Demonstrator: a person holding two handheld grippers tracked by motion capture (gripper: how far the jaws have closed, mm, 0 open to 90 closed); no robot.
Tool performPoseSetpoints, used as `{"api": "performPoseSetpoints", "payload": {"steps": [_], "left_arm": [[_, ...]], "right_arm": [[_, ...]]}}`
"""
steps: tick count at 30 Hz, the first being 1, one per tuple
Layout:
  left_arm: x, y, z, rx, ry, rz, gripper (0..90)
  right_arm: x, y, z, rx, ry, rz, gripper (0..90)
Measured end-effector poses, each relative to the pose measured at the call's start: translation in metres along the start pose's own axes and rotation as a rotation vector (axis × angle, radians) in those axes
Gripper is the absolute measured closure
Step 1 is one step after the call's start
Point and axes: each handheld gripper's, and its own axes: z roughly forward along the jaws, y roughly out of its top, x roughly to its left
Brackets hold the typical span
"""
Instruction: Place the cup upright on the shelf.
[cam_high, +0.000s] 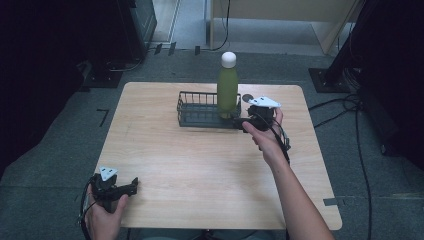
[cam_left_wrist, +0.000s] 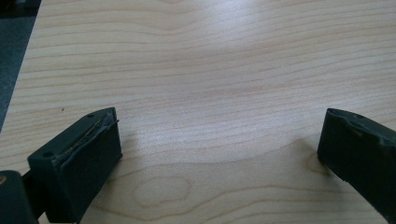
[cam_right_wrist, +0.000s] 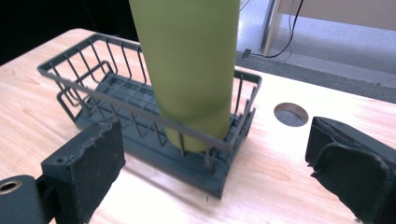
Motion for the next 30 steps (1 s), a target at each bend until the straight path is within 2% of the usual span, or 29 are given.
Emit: {"api": "performPoseSetpoints", "payload": {"steps": [18, 30], "left_arm": [[0.000, 0.000, 0.000, 0.001, 0.000, 0.000, 0.0], [0.000, 0.000, 0.000, -0.002, 0.000, 0.000, 0.0]], "right_arm": [[-0.020, -0.047, -0.038, 0.002, -0.030, 0.012, 4.5], [-0.036, -0.080, -0.064, 0.009, -0.041, 0.040, 4.5]]}}
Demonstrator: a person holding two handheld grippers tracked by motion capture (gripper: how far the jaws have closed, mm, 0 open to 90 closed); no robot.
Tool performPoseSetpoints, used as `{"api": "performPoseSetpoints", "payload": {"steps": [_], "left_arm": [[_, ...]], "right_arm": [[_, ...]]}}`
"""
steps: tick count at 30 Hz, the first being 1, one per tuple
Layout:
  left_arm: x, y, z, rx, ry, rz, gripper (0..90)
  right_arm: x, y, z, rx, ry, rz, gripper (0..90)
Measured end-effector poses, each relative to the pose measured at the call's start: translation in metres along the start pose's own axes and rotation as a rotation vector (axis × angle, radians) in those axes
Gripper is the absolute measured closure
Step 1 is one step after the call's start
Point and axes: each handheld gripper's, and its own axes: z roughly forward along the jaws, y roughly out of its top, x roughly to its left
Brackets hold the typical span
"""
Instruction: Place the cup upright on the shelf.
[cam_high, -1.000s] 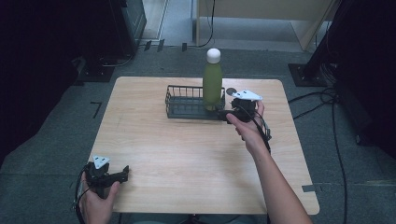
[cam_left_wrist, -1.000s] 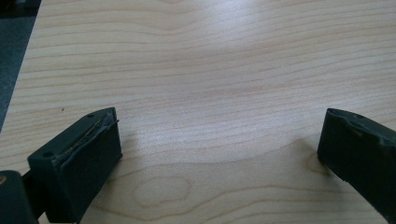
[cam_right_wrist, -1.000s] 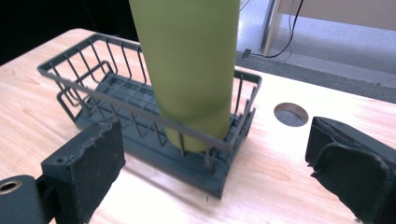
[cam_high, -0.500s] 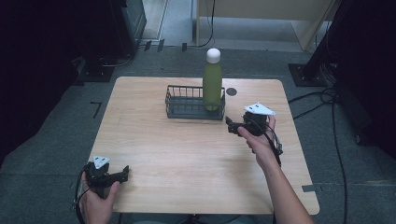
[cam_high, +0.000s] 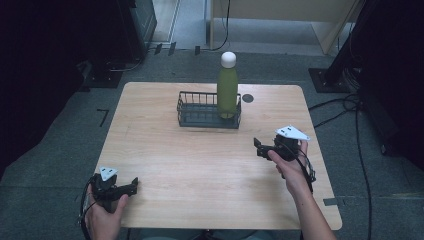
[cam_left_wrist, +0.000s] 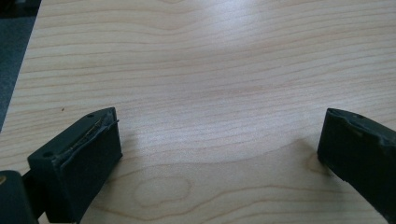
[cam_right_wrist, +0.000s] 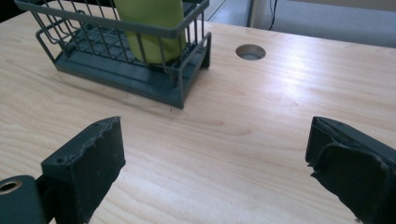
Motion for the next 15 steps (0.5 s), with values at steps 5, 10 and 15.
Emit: {"api": "performPoseSetpoints", "payload": {"steps": [5, 10, 15], "left_arm": [[0.000, 0.000, 0.000, 0.002, 0.000, 0.003, 0.0], [0.000, 0.000, 0.000, 0.001, 0.000, 0.002, 0.0], [0.000, 0.000, 0.000, 0.000, 0.000, 0.001, 0.0]], "right_arm": [[-0.008, -0.015, -0.009, 0.008, -0.011, 0.014, 4.8], [-0.012, -0.027, -0.014, 0.017, -0.020, 0.021, 4.8], [-0.019, -0.041, -0.020, 0.030, -0.035, 0.042, 5.2]]}}
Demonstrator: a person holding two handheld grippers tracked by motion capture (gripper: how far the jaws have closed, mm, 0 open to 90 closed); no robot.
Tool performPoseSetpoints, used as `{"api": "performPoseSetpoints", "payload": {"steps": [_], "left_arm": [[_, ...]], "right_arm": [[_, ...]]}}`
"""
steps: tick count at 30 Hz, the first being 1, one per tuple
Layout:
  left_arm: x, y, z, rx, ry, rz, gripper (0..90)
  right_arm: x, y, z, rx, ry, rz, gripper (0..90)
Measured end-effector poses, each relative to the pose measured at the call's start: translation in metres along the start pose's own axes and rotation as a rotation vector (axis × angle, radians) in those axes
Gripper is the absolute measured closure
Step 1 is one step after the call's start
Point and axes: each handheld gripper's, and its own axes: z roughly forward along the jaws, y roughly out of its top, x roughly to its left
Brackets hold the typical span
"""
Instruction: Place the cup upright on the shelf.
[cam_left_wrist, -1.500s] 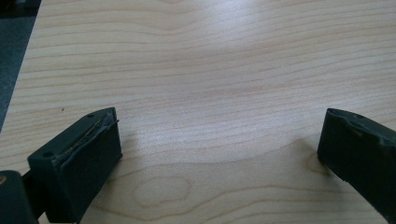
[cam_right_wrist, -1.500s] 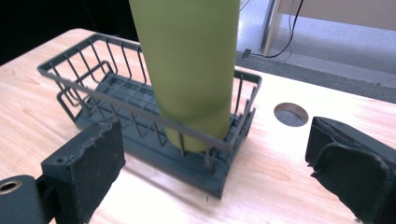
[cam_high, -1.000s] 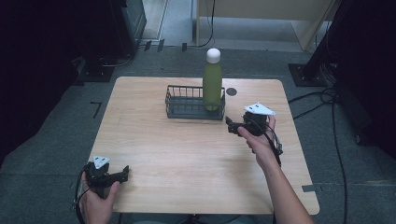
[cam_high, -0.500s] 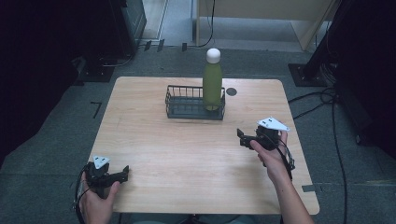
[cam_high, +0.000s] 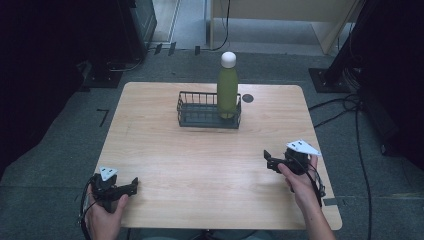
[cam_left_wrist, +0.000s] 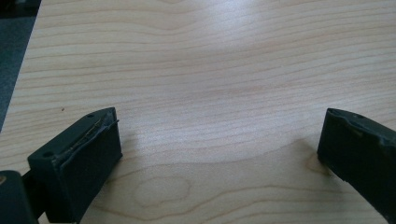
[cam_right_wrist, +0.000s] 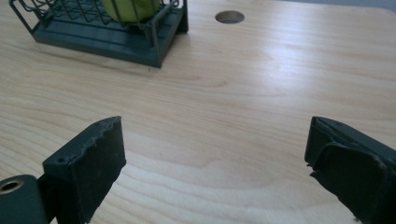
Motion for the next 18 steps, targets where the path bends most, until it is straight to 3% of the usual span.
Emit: {"api": "performPoseSetpoints", "payload": {"steps": [18], "left_arm": [[0.000, 0.000, 0.000, -0.001, 0.000, -0.001, 0.0]], "right_arm": [[-0.026, -0.042, -0.024, 0.044, -0.054, 0.044, 5.6]]}}
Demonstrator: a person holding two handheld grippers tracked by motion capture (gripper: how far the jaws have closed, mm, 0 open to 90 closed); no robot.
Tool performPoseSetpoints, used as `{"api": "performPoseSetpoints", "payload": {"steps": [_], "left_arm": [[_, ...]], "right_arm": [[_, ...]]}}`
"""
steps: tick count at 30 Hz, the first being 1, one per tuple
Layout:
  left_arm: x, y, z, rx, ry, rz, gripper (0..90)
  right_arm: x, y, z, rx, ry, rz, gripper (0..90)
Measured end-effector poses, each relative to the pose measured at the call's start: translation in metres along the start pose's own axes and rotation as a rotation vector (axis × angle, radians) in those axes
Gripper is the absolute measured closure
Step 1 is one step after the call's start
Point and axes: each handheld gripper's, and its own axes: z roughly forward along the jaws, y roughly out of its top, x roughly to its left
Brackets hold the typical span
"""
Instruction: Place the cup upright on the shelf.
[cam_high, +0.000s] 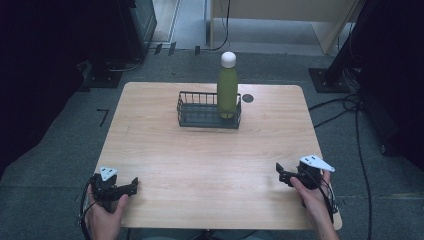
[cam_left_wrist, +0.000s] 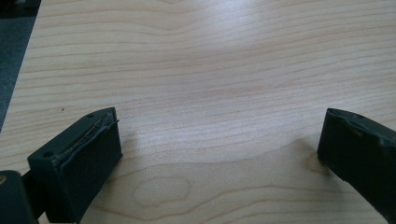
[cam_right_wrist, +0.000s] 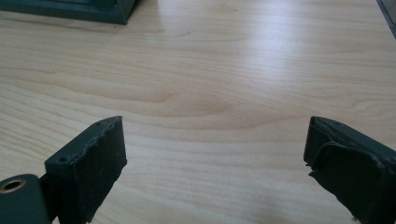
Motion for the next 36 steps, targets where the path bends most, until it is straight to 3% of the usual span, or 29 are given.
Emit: {"api": "performPoseSetpoints", "payload": {"steps": [16, 21, 25, 28, 36], "left_arm": [[0.000, 0.000, 0.000, 0.001, 0.000, 0.001, 0.0], [0.000, 0.000, 0.000, 0.001, 0.000, 0.001, 0.0], [0.000, 0.000, 0.000, 0.001, 0.000, 0.001, 0.0], [0.000, 0.000, 0.000, 0.001, 0.000, 0.001, 0.0], [0.000, 0.000, 0.000, 0.001, 0.000, 0.001, 0.0]], "right_arm": [[-0.028, -0.032, -0.016, 0.045, -0.061, 0.033, 6.1], [-0.031, -0.038, -0.020, 0.067, -0.086, 0.029, 6.6], [-0.032, -0.042, -0.023, 0.117, -0.128, 0.013, 7.4], [-0.033, -0.044, -0.024, 0.147, -0.128, 0.008, 7.4], [-0.033, -0.045, -0.026, 0.151, -0.124, 0.012, 6.5]]}}
